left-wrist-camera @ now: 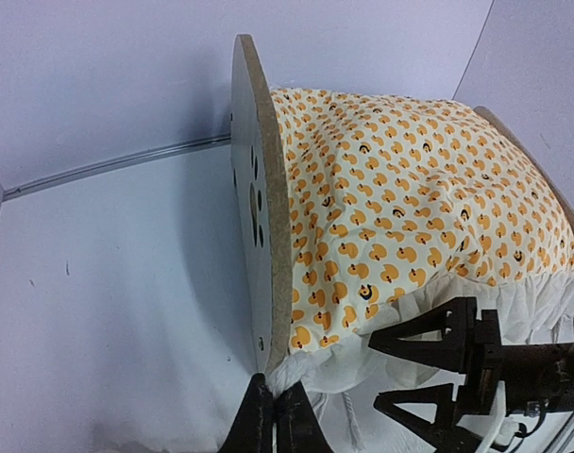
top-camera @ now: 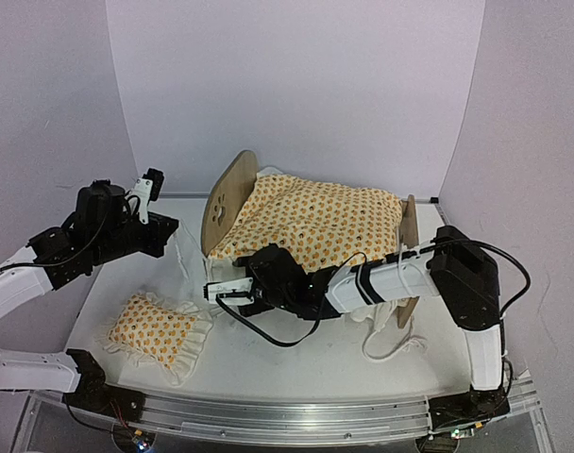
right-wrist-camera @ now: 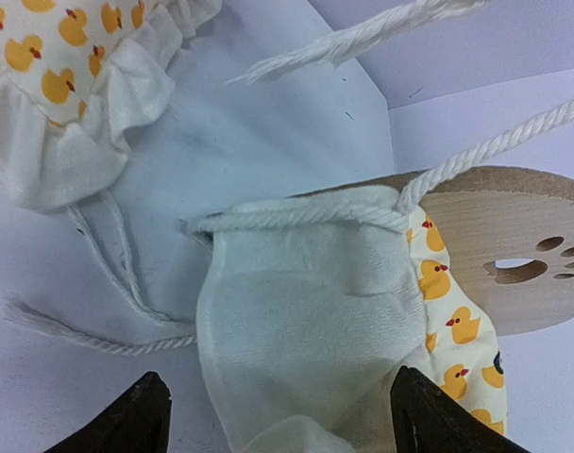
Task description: Set up the pet bed
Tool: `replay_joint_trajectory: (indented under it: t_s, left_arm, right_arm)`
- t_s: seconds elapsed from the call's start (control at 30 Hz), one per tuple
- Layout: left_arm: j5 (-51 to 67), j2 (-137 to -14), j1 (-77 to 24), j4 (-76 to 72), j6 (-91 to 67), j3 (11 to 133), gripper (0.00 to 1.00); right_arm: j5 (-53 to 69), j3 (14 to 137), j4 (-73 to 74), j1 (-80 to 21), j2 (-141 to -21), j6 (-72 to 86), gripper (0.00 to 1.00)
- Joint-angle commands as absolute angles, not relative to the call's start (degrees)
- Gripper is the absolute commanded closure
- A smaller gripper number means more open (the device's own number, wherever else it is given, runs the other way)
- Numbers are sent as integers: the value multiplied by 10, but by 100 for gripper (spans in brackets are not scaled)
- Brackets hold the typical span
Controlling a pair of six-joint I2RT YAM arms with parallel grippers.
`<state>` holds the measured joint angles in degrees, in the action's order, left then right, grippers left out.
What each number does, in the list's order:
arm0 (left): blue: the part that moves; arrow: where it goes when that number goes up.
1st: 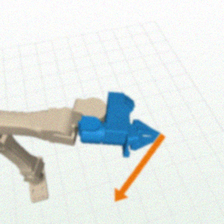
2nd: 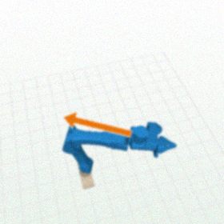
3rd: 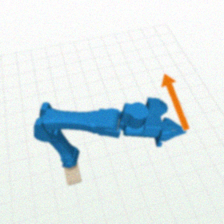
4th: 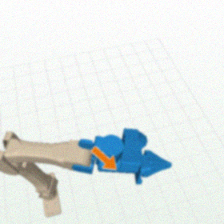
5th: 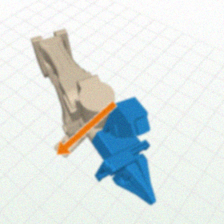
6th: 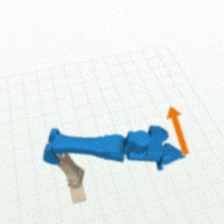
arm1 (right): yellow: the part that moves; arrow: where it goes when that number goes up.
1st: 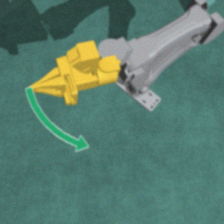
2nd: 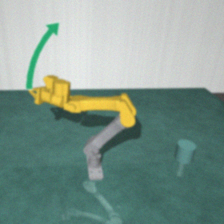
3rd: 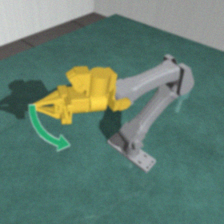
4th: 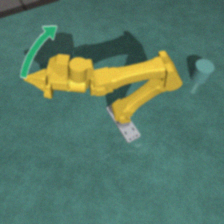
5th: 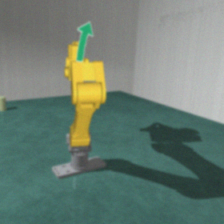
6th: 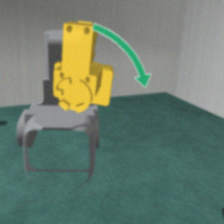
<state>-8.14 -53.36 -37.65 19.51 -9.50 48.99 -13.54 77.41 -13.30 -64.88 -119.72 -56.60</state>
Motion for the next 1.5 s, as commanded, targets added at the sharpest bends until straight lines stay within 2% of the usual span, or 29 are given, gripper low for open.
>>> replay_joint_trajectory:
  t_s: [0.0, 0.13, 0.3, 0.37, 0.43, 0.57, 0.73, 0.83, 0.97, 1.07, 1.3, 1.47]
  left_arm:
    - [-83, -517, -375, 178, -75, 530, 100]
    - [-84, -518, -374, 178, -69, 533, 100]
    - [-85, -523, -374, 178, -66, 537, 100]
    - [-79, -528, -375, 177, -65, 541, 100]
    - [-70, -533, -374, 177, -66, 546, 100]
    - [-53, -541, -374, 178, -58, 557, 100]
    - [78, -559, -374, 154, -3, 564, 100]
    - [143, -582, -375, 100, 28, 560, 100]
    - [170, -608, -375, -26, 57, 539, 100]
    - [156, -638, -375, -97, 99, 541, 100]
    - [23, -740, -375, -105, 208, 615, 100]
    - [-19, -787, -376, -123, 266, 621, 100]
  right_arm:
    - [-218, 803, -229, -646, -1216, -601, 23]
    - [-239, 800, -244, -645, -1204, -567, 52]
    - [-242, 772, -260, -643, -1171, -532, 72]
    - [-236, 756, -260, -643, -1149, -510, 88]
    - [-230, 742, -260, -639, -1130, -486, 100]
    - [-210, 719, -255, -628, -1093, -438, 100]
    - [-129, 716, -206, -589, -1036, -308, 100]
    - [-121, 719, -192, -556, -1019, -220, 100]
    - [-77, 718, -187, -530, -1009, -144, 100]
    - [-69, 723, -186, -520, -1010, -120, 100]
    - [-70, 718, -185, -497, -997, -86, 100]
    - [-59, 714, -185, -497, -994, -89, 100]
